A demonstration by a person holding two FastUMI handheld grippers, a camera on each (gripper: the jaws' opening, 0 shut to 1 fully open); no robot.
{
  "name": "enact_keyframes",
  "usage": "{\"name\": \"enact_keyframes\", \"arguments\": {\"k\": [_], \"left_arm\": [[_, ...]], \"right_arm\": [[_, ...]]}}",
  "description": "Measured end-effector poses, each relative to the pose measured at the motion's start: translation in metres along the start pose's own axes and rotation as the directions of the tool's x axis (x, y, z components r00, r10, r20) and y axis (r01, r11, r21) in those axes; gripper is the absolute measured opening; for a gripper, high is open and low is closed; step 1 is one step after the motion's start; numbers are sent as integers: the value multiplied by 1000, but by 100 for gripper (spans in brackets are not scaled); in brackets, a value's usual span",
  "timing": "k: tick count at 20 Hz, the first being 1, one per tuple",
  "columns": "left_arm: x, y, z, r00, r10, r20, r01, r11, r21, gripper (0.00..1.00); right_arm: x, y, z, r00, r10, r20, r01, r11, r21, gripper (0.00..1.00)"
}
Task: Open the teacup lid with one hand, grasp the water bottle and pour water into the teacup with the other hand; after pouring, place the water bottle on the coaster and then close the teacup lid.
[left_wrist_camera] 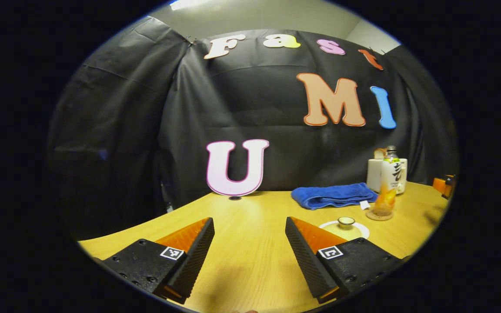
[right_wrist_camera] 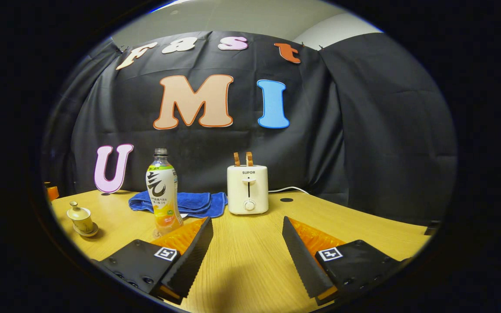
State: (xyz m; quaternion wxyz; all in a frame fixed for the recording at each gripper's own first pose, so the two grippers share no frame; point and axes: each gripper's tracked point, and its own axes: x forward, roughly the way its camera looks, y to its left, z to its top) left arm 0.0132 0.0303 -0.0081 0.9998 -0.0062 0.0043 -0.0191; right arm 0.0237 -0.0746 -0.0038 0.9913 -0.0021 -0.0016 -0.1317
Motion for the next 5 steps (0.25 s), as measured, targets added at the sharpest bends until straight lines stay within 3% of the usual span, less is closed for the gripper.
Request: {"name": "enact_keyframes", "arguments": {"k": [5], "left_arm": [[-4, 20, 0, 994, 107, 1, -107, 994, 4, 95]], "right_arm": [[0, -4, 0, 1000, -16, 1, 16, 1000, -1, 96]]}}
